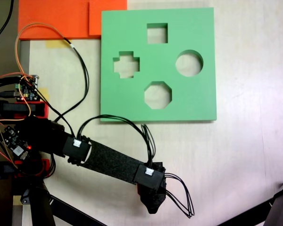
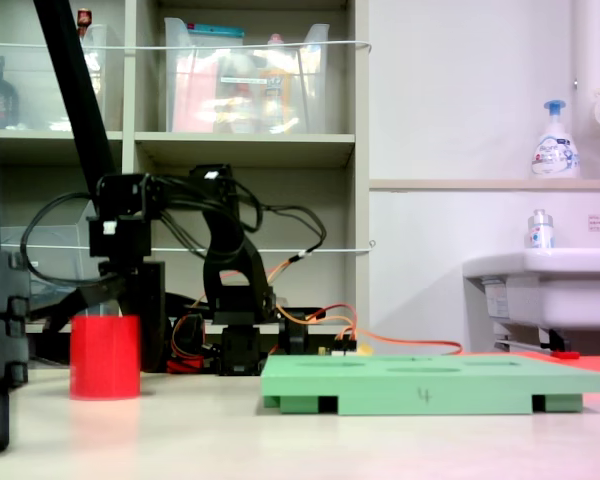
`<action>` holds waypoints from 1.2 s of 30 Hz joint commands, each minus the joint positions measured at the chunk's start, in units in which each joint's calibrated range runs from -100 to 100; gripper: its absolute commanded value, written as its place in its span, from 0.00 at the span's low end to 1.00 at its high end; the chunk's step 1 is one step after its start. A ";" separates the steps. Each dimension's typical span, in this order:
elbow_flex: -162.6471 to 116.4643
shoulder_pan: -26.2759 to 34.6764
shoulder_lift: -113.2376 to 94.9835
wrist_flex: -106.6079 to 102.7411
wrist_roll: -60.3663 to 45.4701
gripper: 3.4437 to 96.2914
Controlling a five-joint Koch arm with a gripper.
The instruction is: Put the octagonal pillar block into the corresponding hole
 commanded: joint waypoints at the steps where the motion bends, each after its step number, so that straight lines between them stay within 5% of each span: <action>1: 0.85 0.10 -0.31 -2.28 -0.39 0.65; 5: -0.44 -0.29 -0.45 -3.82 -0.59 0.44; 13: -2.94 -0.68 -0.87 -3.82 0.44 0.30; 26: -2.94 2.74 -25.03 -3.82 6.15 0.30; 36: -3.14 17.92 -42.49 -3.82 21.78 0.30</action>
